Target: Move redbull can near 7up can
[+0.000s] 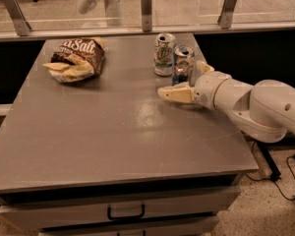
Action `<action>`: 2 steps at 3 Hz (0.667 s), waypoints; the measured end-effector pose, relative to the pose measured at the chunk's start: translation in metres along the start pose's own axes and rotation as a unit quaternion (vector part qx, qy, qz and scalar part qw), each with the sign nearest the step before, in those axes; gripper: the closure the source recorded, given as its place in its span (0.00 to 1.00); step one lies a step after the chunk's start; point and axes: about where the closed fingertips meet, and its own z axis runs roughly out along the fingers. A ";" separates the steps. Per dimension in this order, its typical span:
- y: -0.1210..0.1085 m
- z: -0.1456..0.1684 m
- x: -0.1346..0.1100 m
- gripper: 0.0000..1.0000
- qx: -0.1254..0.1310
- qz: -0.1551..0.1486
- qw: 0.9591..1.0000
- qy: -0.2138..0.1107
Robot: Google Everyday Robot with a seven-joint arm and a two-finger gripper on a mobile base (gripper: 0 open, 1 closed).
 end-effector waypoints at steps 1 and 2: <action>0.015 -0.024 -0.017 0.00 -0.001 -0.004 1.000 0.003; 0.028 -0.064 -0.048 0.00 0.017 -0.009 1.000 -0.005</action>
Offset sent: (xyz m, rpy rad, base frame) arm -0.1133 -0.0201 0.0989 -0.0076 -0.0629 -0.0821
